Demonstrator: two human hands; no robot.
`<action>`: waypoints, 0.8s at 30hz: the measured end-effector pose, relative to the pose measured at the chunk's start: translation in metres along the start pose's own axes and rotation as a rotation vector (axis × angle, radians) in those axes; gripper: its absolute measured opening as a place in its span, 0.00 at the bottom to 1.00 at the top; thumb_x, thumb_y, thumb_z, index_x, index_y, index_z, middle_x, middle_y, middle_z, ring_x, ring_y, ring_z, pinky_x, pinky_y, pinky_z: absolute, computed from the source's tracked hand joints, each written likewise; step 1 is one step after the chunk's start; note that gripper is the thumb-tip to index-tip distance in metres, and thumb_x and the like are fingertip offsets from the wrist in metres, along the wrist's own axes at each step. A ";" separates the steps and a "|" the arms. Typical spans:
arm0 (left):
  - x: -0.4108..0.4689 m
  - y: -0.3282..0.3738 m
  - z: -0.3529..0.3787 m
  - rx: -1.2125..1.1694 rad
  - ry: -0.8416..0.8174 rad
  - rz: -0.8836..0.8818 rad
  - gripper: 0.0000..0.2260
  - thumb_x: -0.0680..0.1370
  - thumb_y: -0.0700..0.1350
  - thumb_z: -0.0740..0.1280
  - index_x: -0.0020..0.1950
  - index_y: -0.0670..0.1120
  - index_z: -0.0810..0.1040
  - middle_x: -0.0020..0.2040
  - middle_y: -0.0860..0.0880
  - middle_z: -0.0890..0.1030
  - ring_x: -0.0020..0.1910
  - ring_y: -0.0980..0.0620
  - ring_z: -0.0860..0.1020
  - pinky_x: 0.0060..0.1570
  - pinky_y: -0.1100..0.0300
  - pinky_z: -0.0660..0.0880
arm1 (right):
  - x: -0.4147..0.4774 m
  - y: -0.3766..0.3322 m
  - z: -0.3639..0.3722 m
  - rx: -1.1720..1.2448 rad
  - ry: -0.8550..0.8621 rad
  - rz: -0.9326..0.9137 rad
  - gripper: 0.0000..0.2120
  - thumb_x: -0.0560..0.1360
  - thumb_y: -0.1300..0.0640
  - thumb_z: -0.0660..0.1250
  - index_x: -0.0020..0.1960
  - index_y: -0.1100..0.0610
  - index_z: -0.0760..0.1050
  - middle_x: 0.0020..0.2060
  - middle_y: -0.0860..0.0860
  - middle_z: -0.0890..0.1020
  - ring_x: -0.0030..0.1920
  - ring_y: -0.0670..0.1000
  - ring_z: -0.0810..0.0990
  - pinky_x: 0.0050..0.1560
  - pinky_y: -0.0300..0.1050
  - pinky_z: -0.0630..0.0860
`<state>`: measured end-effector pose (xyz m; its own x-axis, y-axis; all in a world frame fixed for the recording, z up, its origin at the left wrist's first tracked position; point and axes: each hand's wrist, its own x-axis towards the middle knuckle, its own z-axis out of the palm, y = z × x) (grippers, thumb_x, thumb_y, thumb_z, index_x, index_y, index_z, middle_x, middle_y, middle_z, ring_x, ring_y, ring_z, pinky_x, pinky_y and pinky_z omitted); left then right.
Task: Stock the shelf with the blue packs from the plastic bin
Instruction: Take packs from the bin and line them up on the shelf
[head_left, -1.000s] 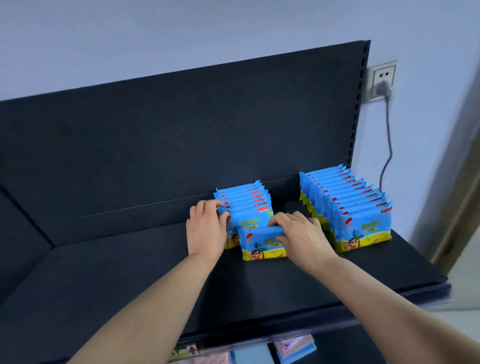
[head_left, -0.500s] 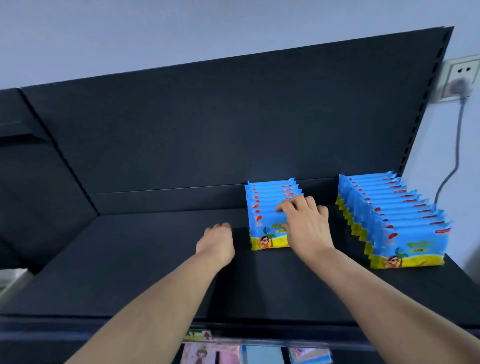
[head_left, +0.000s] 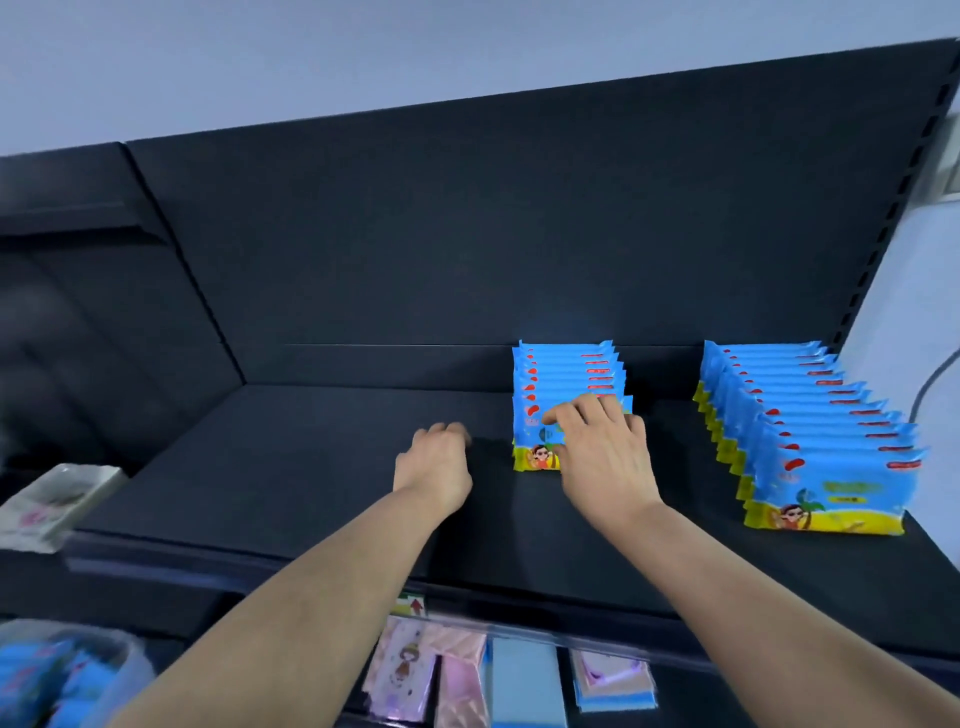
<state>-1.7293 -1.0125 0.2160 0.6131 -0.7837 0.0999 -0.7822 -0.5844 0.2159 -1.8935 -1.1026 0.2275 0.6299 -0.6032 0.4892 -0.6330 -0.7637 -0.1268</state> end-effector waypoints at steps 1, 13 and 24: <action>-0.007 -0.005 -0.003 0.015 0.020 -0.014 0.16 0.77 0.35 0.60 0.63 0.48 0.72 0.61 0.49 0.74 0.60 0.48 0.70 0.51 0.52 0.73 | -0.002 -0.008 0.001 0.025 -0.035 -0.042 0.16 0.72 0.59 0.69 0.59 0.49 0.73 0.53 0.48 0.75 0.54 0.52 0.72 0.52 0.49 0.69; -0.136 -0.160 -0.058 0.038 0.172 -0.344 0.18 0.74 0.35 0.60 0.62 0.48 0.72 0.60 0.49 0.74 0.62 0.46 0.68 0.54 0.51 0.71 | -0.030 -0.185 0.015 0.270 -0.199 -0.432 0.12 0.80 0.54 0.57 0.63 0.47 0.69 0.59 0.46 0.73 0.63 0.51 0.66 0.57 0.49 0.65; -0.297 -0.349 -0.067 0.174 -0.052 -0.539 0.17 0.76 0.36 0.58 0.64 0.45 0.71 0.63 0.45 0.75 0.65 0.43 0.67 0.58 0.49 0.71 | -0.119 -0.394 0.049 0.340 -0.319 -0.579 0.12 0.79 0.54 0.57 0.62 0.46 0.69 0.59 0.46 0.74 0.62 0.51 0.68 0.58 0.49 0.67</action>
<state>-1.6314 -0.5617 0.1764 0.9280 -0.3715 -0.0292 -0.3694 -0.9273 0.0597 -1.6968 -0.7414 0.1767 0.9533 -0.0805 0.2910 -0.0183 -0.9774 -0.2104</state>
